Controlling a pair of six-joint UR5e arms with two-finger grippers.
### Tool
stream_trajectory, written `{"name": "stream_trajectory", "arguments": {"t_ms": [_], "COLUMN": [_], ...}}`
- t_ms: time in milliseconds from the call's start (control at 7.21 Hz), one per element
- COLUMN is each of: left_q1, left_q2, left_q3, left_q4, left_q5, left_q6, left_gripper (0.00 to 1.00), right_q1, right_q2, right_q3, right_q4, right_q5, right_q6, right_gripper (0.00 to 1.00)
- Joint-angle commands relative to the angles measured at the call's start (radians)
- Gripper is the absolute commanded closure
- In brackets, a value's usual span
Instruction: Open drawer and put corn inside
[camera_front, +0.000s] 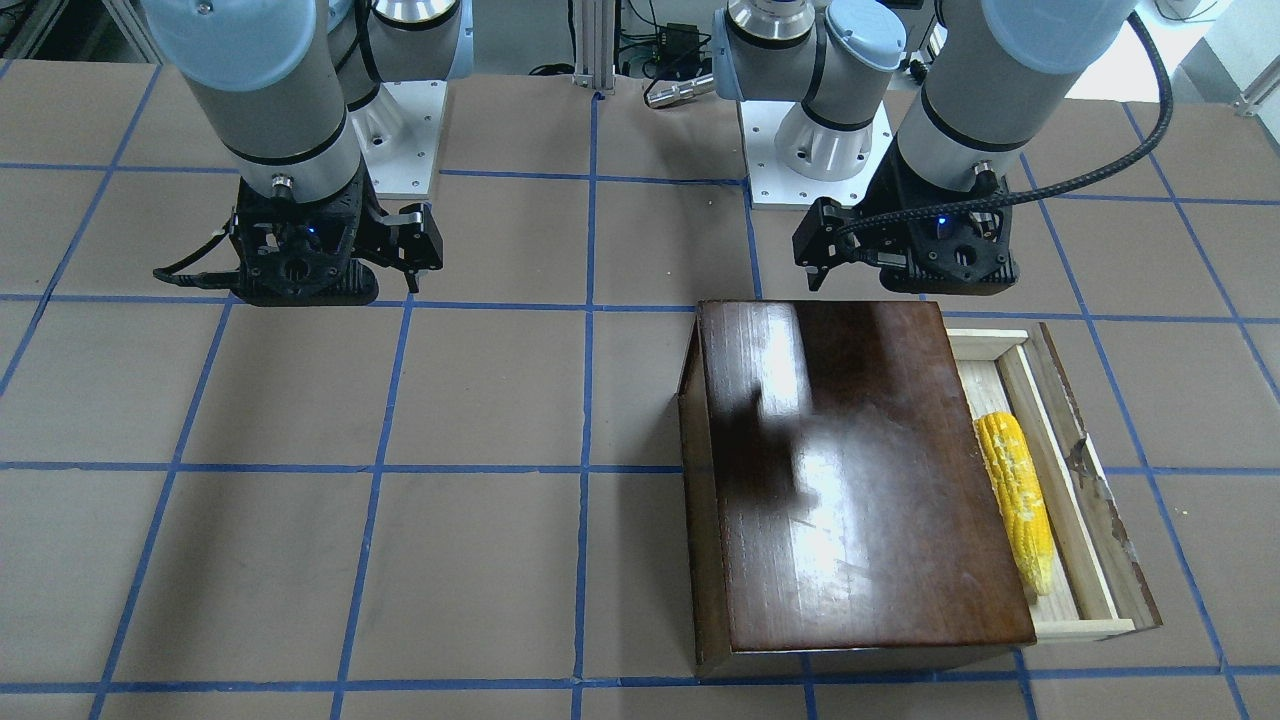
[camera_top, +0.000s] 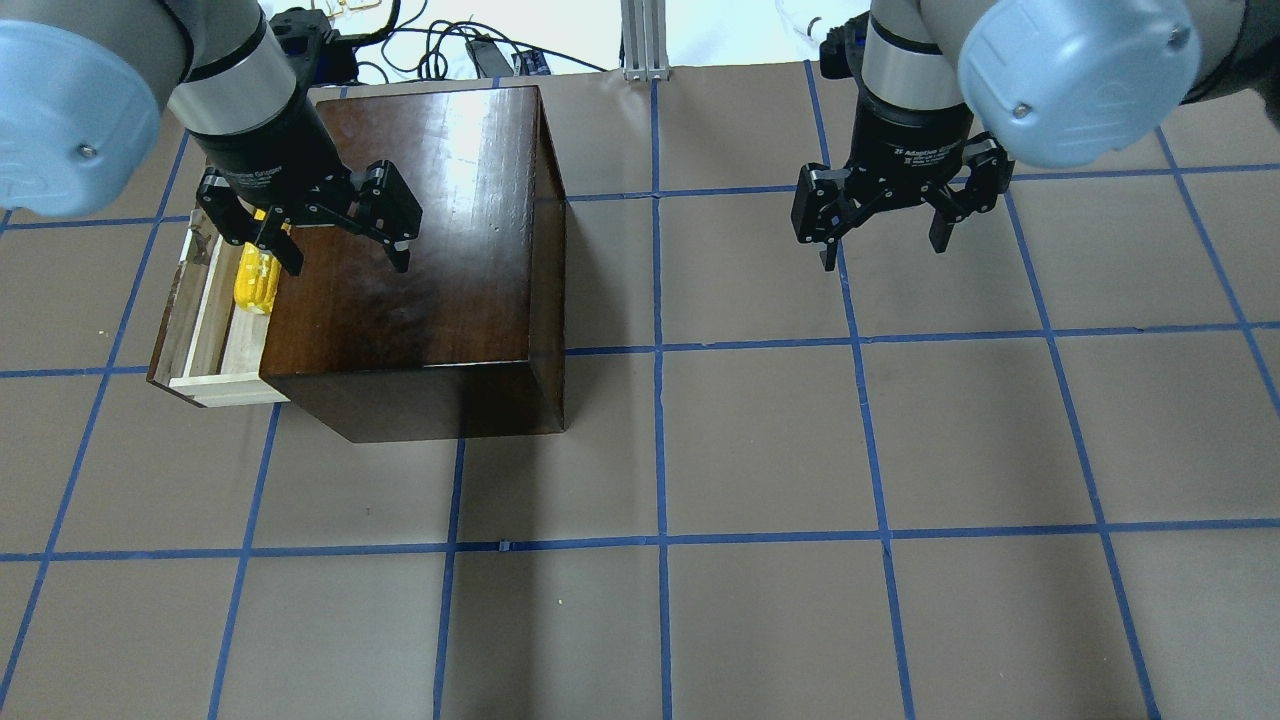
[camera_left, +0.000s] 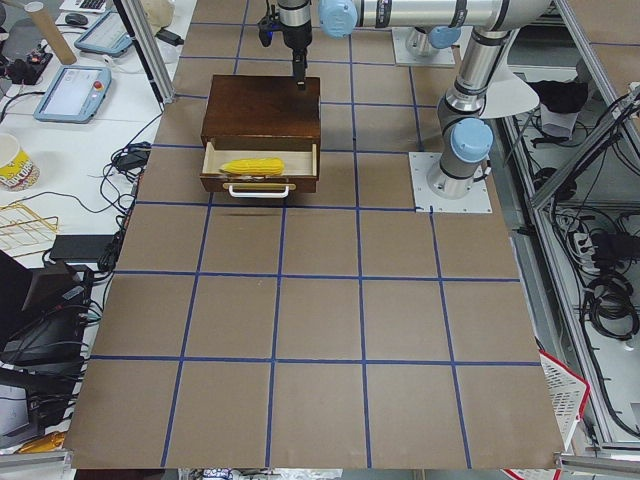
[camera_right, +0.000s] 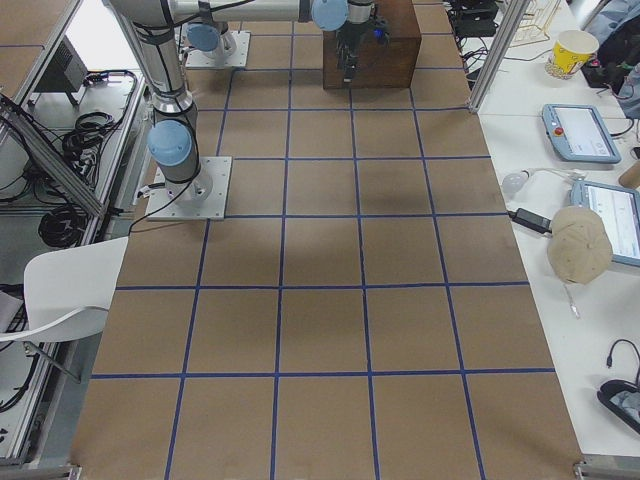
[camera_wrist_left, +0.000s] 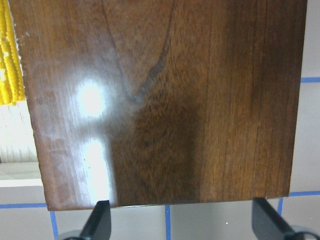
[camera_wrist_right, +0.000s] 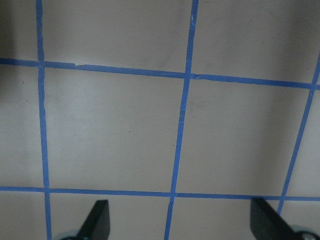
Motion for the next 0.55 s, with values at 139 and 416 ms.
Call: {"name": "stream_trajectory", "arguments": {"t_ms": [139, 416], "left_q1": [0.000, 0.000], "left_q2": [0.004, -0.005], "left_q3": [0.002, -0.001], "left_q4": [0.007, 0.007], "left_q5": [-0.003, -0.002], "left_q6": [0.009, 0.011], "left_gripper": [0.00, 0.00], "right_q1": [0.000, 0.000], "right_q2": [0.000, 0.000], "right_q3": [0.000, 0.000], "right_q4": [0.000, 0.000], "right_q5": [0.000, 0.000], "right_q6": [0.000, 0.000], "right_gripper": [0.00, 0.00]}}
